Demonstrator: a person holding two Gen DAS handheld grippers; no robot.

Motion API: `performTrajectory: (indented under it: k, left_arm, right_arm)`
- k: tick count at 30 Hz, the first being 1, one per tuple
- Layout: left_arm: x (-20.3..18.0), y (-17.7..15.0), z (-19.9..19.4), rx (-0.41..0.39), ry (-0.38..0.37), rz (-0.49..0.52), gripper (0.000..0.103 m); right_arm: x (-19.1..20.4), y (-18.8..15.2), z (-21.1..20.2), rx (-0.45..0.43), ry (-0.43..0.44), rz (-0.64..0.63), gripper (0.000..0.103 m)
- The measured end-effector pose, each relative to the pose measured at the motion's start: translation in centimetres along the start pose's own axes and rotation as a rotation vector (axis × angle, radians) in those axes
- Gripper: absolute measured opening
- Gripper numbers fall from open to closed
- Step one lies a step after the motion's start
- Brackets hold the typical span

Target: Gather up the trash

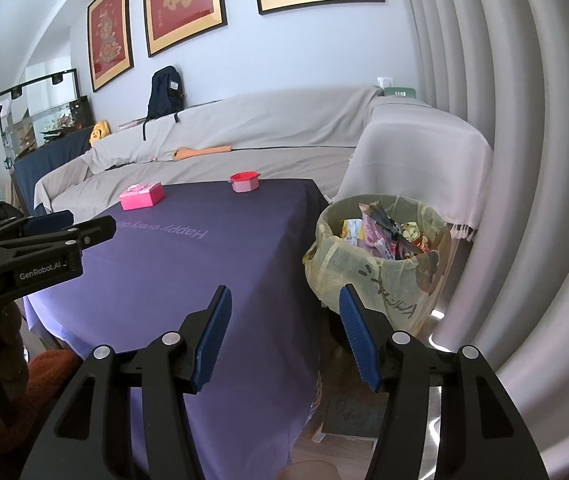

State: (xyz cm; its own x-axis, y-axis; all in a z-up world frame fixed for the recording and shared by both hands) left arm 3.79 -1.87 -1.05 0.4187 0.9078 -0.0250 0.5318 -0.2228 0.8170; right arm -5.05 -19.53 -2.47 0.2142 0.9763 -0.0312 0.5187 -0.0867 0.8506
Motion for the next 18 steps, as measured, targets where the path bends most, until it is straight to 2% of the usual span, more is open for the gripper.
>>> performTrajectory:
  k: [18]
  left_arm:
    - [0.14,-0.11,0.04,0.004,-0.009,0.003,0.067]
  right_arm:
    - [-0.31,-0.03,0.14,0.001,-0.003,0.006,0.053]
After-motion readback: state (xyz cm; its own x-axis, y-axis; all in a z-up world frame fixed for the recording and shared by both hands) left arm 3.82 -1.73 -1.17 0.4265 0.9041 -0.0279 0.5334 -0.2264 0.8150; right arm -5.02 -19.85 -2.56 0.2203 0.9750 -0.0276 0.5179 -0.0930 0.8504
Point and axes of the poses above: each gripper's, at about its wrist camera, not at the fingertips, and z roughly the way its jaws point, x to its left, y to its top, the point moved 6 cm from there along z, roughly the way its jaws point, and after that the axes turned 13 degrees about -y, right-handed, at the moved point
